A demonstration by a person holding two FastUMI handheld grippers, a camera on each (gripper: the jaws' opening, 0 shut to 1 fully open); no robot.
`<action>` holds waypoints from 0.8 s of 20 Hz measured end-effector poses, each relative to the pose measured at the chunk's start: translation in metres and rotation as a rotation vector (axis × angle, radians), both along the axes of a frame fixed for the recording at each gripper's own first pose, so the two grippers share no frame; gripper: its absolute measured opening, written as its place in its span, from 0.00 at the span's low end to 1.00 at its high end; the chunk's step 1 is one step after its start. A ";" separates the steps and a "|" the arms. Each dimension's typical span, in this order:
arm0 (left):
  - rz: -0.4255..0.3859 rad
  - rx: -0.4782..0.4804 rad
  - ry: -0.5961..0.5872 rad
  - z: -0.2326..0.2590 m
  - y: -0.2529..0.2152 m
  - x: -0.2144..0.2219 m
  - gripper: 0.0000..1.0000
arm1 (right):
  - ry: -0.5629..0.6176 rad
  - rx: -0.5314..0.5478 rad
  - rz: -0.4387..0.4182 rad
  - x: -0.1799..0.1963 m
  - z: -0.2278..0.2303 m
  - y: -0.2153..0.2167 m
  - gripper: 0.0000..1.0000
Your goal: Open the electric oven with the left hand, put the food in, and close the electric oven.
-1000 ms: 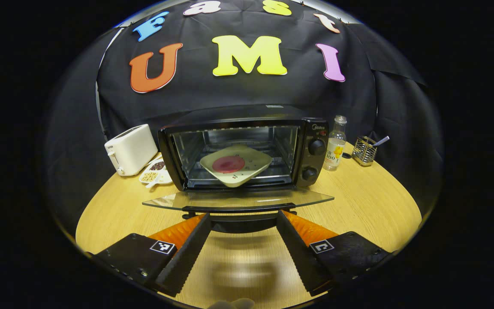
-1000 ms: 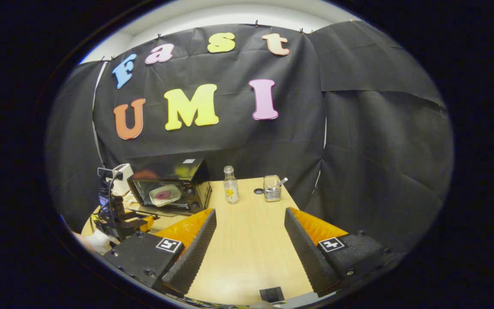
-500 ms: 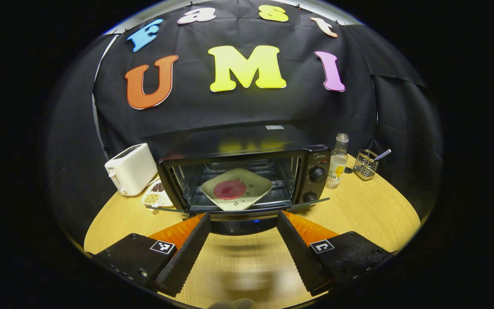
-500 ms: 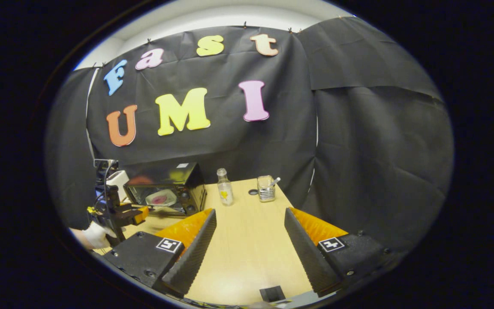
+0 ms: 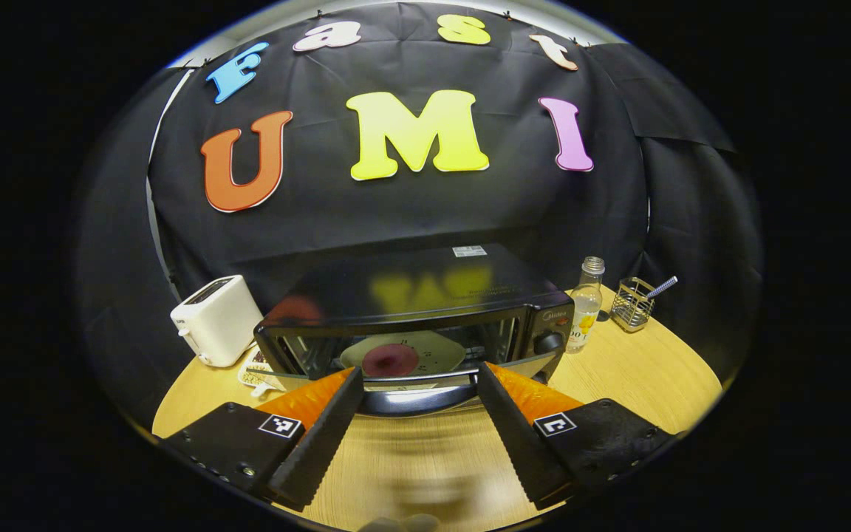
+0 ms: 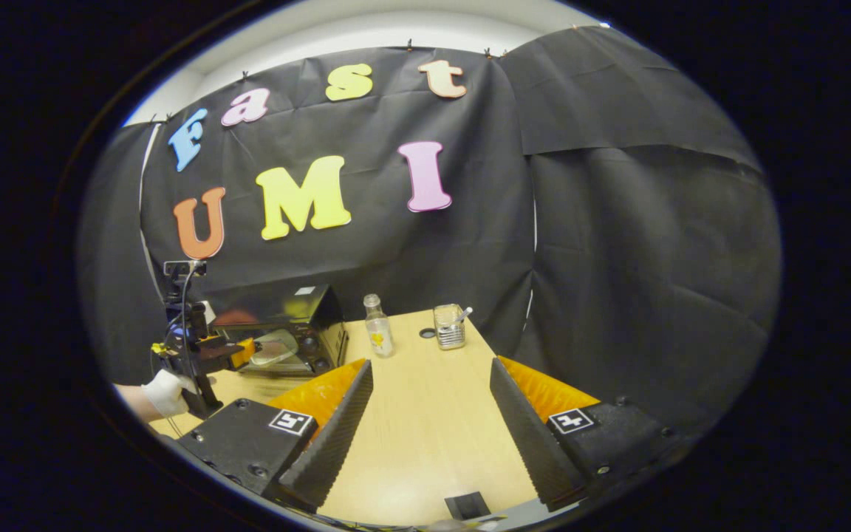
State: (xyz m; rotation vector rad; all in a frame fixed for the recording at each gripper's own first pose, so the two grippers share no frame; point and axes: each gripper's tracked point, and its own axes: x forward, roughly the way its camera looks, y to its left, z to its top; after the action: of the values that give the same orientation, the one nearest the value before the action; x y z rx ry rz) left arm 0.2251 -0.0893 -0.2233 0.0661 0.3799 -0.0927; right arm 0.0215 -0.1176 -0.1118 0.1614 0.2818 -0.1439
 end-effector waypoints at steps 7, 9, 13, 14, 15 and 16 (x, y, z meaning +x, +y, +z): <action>-0.012 0.048 -0.033 0.006 -0.001 0.030 0.99 | 0.006 -0.002 -0.019 0.001 0.004 -0.003 1.00; -0.013 0.049 -0.037 0.009 -0.002 0.037 0.98 | 0.005 -0.007 -0.020 0.003 0.005 -0.002 1.00; -0.025 0.046 -0.042 0.007 -0.005 0.046 0.98 | 0.015 -0.009 -0.016 0.002 0.003 0.000 1.00; -0.032 0.043 -0.052 0.008 -0.008 0.050 0.98 | 0.016 -0.010 -0.014 0.002 0.003 0.002 1.00; -0.036 0.042 -0.048 0.008 -0.008 0.049 0.99 | 0.021 -0.013 -0.012 0.003 0.003 0.003 1.00; -0.033 0.042 -0.050 0.009 -0.007 0.048 0.98 | 0.021 -0.014 -0.009 0.002 0.002 0.004 1.00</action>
State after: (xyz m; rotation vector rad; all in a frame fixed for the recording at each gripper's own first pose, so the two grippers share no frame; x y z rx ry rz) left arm 0.2732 -0.0964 -0.2141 0.1162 0.3304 -0.1155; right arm 0.0235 -0.1132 -0.1096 0.1477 0.3014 -0.1566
